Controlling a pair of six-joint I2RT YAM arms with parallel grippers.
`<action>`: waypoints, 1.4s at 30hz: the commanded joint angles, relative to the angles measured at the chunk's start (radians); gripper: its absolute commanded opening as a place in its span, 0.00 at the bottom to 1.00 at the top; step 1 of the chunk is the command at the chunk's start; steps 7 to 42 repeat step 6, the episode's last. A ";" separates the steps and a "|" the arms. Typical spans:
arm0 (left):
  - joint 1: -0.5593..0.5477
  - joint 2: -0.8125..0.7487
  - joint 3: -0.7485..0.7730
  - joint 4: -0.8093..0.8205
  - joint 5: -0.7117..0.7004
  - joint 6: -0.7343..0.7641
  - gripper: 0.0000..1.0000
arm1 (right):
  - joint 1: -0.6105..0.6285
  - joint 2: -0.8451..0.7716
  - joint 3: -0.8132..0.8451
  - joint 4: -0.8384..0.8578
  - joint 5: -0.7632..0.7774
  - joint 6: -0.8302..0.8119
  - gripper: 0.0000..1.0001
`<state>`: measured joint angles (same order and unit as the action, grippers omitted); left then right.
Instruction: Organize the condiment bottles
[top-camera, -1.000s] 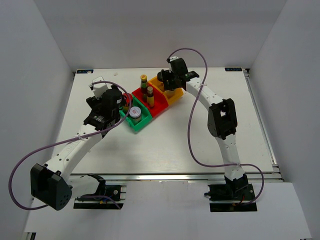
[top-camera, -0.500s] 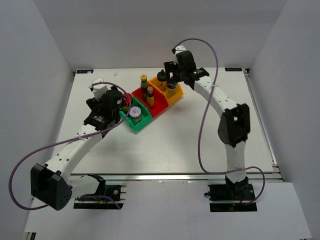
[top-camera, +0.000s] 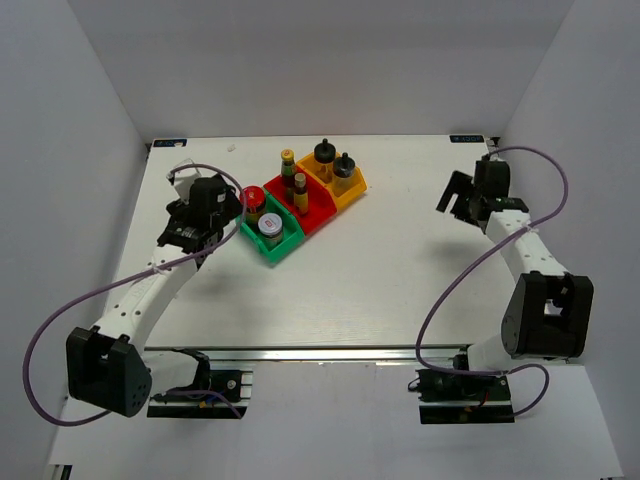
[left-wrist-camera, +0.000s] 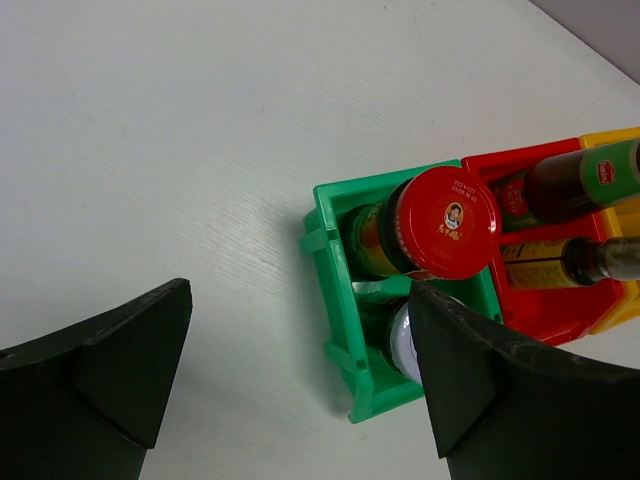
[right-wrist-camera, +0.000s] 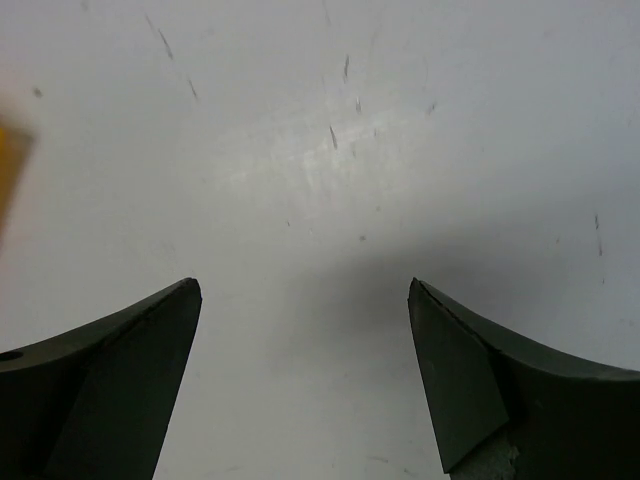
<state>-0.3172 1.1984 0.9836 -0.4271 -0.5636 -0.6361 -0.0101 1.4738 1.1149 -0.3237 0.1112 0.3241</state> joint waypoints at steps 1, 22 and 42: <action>0.091 0.029 -0.010 0.060 0.218 0.007 0.98 | 0.041 -0.067 -0.012 0.014 0.084 0.021 0.90; 0.133 0.064 -0.011 0.065 0.237 -0.002 0.98 | 0.041 -0.046 0.017 0.028 0.030 0.018 0.90; 0.133 0.064 -0.011 0.065 0.237 -0.002 0.98 | 0.041 -0.046 0.017 0.028 0.030 0.018 0.90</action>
